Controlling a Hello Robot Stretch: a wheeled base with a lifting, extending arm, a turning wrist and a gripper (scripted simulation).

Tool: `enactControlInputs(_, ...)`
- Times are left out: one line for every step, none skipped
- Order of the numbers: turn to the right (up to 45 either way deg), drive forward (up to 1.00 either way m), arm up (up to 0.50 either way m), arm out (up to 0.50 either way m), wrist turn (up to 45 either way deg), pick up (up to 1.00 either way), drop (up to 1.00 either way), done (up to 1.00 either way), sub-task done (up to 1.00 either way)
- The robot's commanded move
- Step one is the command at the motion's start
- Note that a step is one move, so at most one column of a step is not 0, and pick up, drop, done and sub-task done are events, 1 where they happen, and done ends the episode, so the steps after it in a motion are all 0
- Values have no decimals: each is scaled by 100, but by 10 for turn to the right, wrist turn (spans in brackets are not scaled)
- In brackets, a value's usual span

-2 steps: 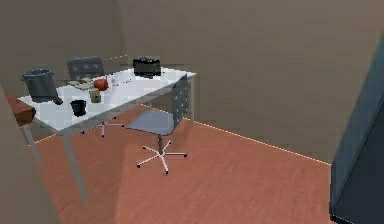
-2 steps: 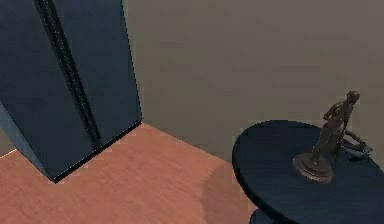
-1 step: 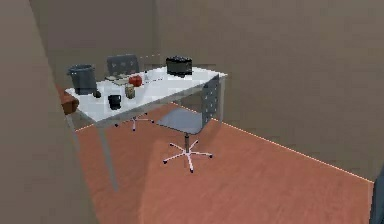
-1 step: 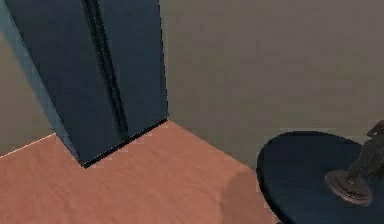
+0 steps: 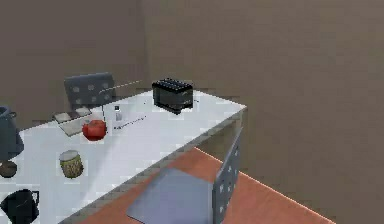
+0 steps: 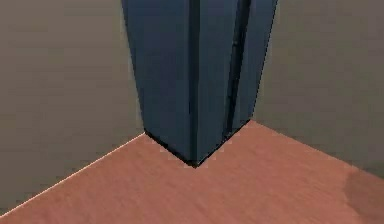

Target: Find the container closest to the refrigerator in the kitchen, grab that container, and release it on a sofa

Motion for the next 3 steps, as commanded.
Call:
enactControlInputs(-300,0,0,0,0,0,0,0,0)
enactControlInputs(0,5,0,0,0,0,0,0,0)
enactControlInputs(-450,0,0,0,0,0,0,0,0)
